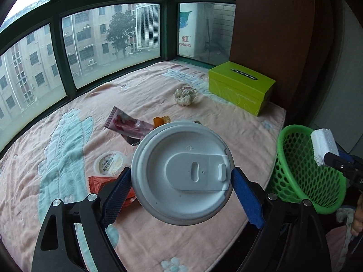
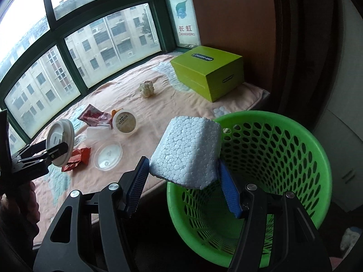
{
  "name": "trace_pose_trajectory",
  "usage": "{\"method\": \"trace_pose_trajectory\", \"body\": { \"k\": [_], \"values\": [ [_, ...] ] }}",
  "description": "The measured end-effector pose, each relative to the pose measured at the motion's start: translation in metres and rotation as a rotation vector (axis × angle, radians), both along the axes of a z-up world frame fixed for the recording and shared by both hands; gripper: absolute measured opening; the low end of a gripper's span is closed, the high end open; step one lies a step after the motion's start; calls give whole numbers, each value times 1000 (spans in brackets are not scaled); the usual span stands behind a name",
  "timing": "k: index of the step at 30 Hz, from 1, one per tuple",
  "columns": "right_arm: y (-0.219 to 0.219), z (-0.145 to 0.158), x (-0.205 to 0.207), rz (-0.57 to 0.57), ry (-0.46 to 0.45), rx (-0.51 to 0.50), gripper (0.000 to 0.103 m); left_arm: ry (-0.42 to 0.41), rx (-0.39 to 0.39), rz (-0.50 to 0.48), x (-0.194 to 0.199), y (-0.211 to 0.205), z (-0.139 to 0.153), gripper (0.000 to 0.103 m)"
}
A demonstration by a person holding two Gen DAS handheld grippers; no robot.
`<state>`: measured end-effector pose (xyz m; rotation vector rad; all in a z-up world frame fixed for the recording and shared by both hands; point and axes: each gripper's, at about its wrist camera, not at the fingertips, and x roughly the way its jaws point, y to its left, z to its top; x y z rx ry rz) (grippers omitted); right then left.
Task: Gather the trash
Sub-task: 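Carry the foam block into the green basket while the left gripper grasps the white cup lid, then open the right gripper to drop the foam block while the left gripper drops the lid in the basket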
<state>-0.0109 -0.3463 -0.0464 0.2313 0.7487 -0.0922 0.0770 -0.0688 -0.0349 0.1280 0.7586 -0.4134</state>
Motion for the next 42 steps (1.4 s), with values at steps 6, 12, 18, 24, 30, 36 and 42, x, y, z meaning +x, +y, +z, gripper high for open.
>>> {"method": "trace_pose_trajectory", "body": {
  "k": [6,12,18,24,30,36,42],
  "values": [
    [-17,-6,-10,-43,16,-6,63,-5,-46,-62,-5,-29,15,84],
    [-34,-14,-17,-83,33,6,63,-8,-74,-129,-7,-60,25,84],
    [-50,-14,-27,-123,29,14,72,-7,-85,-197,-9,-95,31,84],
    [-63,-8,-40,-166,16,6,73,13,-92,-260,-11,-129,30,84],
    [-78,-4,-53,-218,5,-9,76,44,-88,-316,-20,-158,24,84],
    [-93,-1,-64,-265,-16,0,77,84,-80,-364,-29,-180,14,85],
    [-103,0,-73,-296,-34,4,77,118,-73,-413,-37,-200,4,85]
  ]
}}
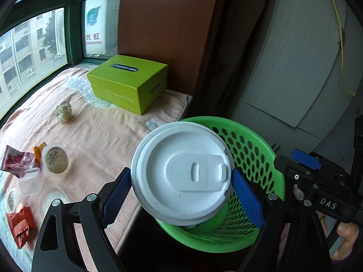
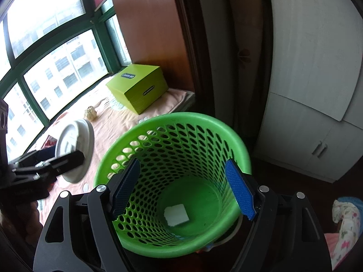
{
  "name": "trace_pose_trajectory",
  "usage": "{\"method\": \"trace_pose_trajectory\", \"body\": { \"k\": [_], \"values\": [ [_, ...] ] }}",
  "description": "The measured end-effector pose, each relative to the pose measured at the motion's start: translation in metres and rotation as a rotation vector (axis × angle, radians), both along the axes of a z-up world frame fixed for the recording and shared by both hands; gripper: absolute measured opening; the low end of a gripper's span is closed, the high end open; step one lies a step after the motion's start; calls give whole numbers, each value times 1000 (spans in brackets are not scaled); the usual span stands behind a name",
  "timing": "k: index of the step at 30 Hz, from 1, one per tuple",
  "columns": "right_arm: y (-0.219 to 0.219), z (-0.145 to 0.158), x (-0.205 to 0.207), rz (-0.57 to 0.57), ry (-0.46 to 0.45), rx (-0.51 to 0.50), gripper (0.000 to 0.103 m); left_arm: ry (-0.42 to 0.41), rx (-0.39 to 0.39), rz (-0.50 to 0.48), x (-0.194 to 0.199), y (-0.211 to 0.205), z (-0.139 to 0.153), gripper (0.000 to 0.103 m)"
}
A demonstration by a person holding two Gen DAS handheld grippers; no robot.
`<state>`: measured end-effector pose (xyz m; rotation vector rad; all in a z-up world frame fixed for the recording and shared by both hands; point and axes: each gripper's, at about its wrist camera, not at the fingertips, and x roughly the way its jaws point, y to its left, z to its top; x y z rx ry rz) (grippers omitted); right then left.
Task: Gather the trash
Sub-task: 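Open the right gripper to drop the foam block while the left gripper drops the lid in the basket, then reach the left gripper to the red snack wrapper and grasp it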
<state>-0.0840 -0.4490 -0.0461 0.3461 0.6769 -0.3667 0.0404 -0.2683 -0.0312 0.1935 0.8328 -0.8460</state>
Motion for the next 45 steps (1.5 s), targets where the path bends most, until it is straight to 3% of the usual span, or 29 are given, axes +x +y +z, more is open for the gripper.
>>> {"method": "trace_pose_trajectory", "body": {
  "k": [9,18,34,45],
  "values": [
    [-6,0,-5,-14,-5,13,77,30,-2,-61,-13,-21,-9,91],
    [5,4,2,32,-10,12,77,21,-6,-3,-10,1,-5,92],
    [60,14,49,195,-16,-1,78,-20,9,253,26,99,1,92],
    [112,19,89,333,-22,-15,78,0,31,507,59,203,-12,92]
  ]
}}
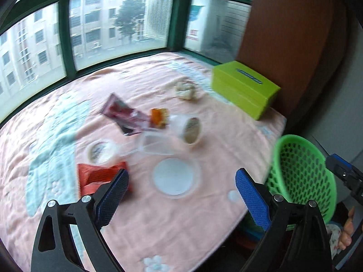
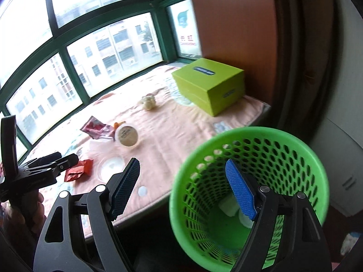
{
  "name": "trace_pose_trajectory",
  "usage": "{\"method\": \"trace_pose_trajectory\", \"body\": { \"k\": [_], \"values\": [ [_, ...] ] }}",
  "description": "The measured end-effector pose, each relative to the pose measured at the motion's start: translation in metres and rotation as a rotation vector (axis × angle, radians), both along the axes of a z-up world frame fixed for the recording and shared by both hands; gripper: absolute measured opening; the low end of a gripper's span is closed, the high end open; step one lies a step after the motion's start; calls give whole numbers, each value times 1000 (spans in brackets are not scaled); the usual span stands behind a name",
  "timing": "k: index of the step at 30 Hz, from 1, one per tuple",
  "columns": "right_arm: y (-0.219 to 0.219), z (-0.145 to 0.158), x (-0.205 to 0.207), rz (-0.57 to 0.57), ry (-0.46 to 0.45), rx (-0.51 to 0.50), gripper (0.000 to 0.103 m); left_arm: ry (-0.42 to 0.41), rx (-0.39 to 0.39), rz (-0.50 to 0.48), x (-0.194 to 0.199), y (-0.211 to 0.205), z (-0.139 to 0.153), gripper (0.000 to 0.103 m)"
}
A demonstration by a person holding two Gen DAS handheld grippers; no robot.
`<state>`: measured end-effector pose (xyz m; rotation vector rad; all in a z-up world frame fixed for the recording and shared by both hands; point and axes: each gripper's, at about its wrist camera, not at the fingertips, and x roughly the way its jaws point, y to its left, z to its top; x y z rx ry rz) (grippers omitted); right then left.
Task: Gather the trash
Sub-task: 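Reach the left gripper to the red snack wrapper and grasp it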
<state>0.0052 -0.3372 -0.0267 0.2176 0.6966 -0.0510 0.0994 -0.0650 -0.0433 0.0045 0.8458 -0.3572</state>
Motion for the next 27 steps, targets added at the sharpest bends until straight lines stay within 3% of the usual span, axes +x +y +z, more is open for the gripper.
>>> {"method": "trace_pose_trajectory", "body": {
  "k": [14,27],
  "values": [
    [63,-7,54,160,31,22,78,96,-12,218,35,106,-43,90],
    [119,-20,99,278,70,33,78,189,-39,234,58,122,-80,78]
  ]
}}
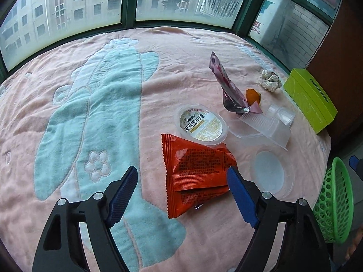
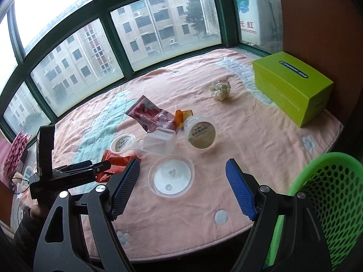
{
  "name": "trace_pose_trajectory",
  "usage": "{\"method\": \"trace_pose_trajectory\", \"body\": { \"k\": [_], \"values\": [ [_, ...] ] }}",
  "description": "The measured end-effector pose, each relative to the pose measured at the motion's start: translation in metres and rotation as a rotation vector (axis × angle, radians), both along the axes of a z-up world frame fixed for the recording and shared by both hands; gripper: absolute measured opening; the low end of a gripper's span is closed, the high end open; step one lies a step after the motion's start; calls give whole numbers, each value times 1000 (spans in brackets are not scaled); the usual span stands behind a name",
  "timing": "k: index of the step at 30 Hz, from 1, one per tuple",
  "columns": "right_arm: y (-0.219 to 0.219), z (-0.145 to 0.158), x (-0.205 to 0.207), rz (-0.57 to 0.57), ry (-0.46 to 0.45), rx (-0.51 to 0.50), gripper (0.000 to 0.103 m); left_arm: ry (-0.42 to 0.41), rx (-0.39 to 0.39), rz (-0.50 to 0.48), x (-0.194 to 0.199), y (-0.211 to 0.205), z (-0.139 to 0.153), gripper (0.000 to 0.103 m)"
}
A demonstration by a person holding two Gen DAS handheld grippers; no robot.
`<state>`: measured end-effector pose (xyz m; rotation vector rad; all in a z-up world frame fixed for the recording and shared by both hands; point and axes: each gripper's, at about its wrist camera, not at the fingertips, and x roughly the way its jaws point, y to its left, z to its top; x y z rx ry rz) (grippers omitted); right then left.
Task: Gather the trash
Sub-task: 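Reach the left gripper to the red snack wrapper and grasp it, then grasp the clear plastic lid with the right gripper while the left holds the wrapper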
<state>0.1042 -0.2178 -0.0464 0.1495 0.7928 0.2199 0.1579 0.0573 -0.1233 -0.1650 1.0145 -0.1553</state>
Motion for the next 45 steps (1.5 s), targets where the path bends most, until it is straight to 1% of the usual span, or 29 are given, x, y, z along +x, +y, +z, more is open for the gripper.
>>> {"method": "trace_pose_trajectory", "body": {
  "k": [2,6,12,14,15,17,18,20,23,25,30,32,34,37,40,45],
  "values": [
    [5,-4,6,11,10,-2,78,10,-12,-6,2,1,-4,77],
    [16,-12,18,27,30,-6,78,25,-33,-21,5,1,-10,72],
    [31,-23,33,52,50,-3,78,51,-90,-22,8,5,-19,58],
    [36,-27,39,62,55,-4,78,55,-112,-22,8,6,-21,48],
    [38,-28,41,66,56,-5,78,56,-121,-23,7,6,-21,46],
    [43,-32,47,75,62,-3,78,55,-126,-28,5,5,-20,37],
    [45,-33,51,80,67,0,78,51,-125,-30,4,5,-20,35],
    [49,-37,58,88,72,9,78,45,-127,-30,1,5,-18,24],
    [55,-44,69,88,85,9,77,40,-140,-35,-3,5,-15,14],
    [58,-49,76,85,96,8,77,32,-141,-38,-8,5,-12,12],
    [61,-59,90,74,117,8,70,15,-151,-46,-17,6,-3,9],
    [63,-63,95,71,125,2,64,8,-152,-48,-21,6,1,8],
    [64,-66,99,69,137,1,60,2,-157,-50,-25,6,5,7],
    [62,-71,102,63,156,21,50,-11,-153,-56,-32,5,12,6],
    [59,-70,99,63,154,31,49,-25,-148,-61,-38,4,19,5],
    [52,-60,87,65,124,32,49,-47,-149,-64,-45,5,29,5]
  ]
}}
